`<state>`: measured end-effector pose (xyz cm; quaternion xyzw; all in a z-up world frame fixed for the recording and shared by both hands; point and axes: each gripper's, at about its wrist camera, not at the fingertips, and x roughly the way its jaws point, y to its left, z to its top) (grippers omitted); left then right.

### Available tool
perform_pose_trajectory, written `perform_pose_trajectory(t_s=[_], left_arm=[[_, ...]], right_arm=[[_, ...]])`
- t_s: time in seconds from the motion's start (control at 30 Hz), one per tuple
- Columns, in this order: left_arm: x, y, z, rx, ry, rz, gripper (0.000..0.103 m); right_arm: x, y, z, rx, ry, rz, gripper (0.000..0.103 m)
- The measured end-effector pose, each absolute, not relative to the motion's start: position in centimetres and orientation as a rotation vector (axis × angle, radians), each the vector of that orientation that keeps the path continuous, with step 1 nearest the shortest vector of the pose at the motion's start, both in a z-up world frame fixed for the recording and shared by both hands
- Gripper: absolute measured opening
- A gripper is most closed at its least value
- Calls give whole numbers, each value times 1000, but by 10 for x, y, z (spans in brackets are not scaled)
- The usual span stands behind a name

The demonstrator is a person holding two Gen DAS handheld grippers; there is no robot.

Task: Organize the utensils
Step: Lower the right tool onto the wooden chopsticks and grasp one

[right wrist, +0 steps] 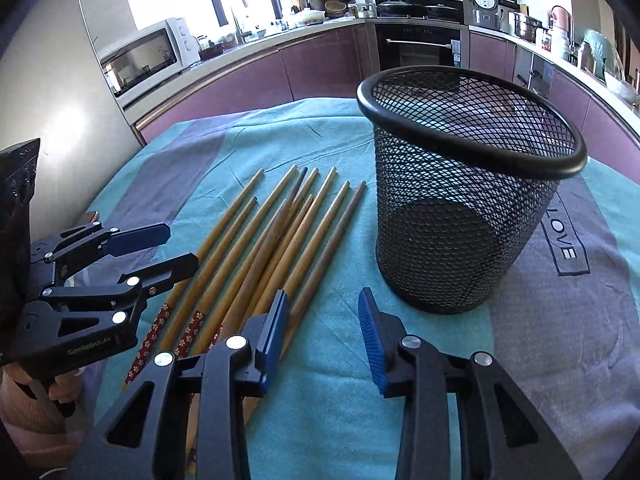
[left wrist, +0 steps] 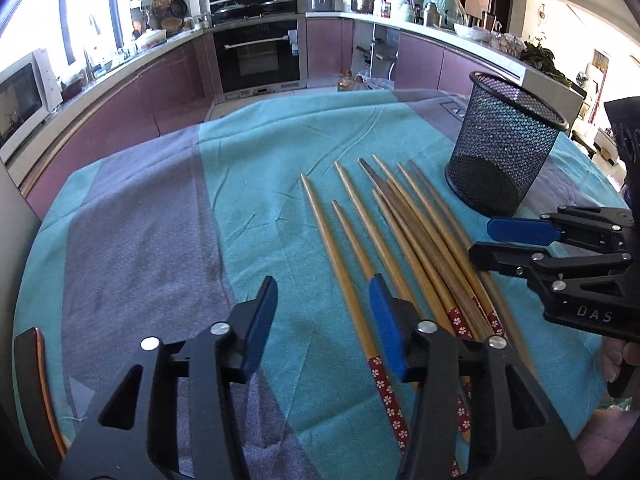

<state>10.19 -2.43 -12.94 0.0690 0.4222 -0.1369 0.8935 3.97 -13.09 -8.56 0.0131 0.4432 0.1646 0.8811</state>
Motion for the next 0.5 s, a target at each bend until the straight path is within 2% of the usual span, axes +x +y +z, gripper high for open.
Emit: perform_pose_trajectory(t_s=[0.2,0.27,0.33,0.43,0.5], left_arm=[[111,-26,-133,126,901,-295,36],[115,-28,-134,119,906,-292,33],[119,-31,-133,113,909,-291,23],[122,-33,-133,89,914,-301,11],[121,-33,-133,73,915,-300,10]], right_arm=[[48,-113,-87,-65,936,325,29],[52,-111,-87,-59,936,328,23],[56,-113,-87,-36,939,332,15],[59,-117,-88,7,944,344,10],[58,-119,-89,27,942,351,7]])
